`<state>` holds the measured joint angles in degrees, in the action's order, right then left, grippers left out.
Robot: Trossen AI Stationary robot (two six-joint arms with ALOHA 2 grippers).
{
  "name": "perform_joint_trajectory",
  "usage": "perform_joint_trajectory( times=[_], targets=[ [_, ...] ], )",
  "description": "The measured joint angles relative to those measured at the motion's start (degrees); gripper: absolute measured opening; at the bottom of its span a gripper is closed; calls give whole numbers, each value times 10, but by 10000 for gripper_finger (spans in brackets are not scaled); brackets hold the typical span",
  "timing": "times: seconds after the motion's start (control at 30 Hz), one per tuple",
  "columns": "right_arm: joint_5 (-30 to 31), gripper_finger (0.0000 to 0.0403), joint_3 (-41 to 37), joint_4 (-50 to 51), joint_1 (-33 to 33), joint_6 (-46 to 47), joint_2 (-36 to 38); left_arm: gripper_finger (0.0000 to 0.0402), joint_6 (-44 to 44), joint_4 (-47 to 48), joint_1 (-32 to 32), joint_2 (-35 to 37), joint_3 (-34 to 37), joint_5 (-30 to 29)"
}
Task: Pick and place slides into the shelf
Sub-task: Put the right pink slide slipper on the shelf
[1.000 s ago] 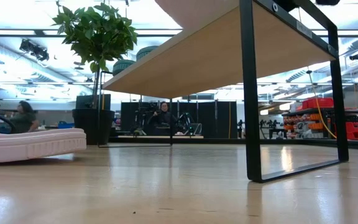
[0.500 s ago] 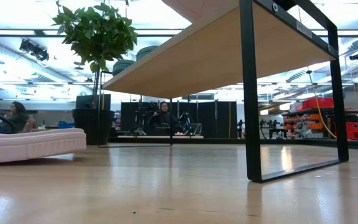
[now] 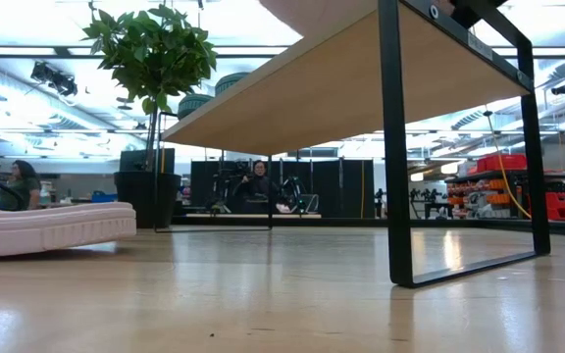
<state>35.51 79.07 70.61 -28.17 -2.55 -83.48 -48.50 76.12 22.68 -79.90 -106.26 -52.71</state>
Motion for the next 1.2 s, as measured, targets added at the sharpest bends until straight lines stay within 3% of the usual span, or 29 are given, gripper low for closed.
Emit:
perform_joint_trajectory(
  times=[0.73, 1.2],
  targets=[
    [-70, 92, 1, -26, -1, 1, -37, 173, -3, -6, 0, 0, 0, 0],
    [-168, 184, -1, -33, -1, -5, -38, 173, 3, -5, 0, 0, 0, 0]
  ],
)
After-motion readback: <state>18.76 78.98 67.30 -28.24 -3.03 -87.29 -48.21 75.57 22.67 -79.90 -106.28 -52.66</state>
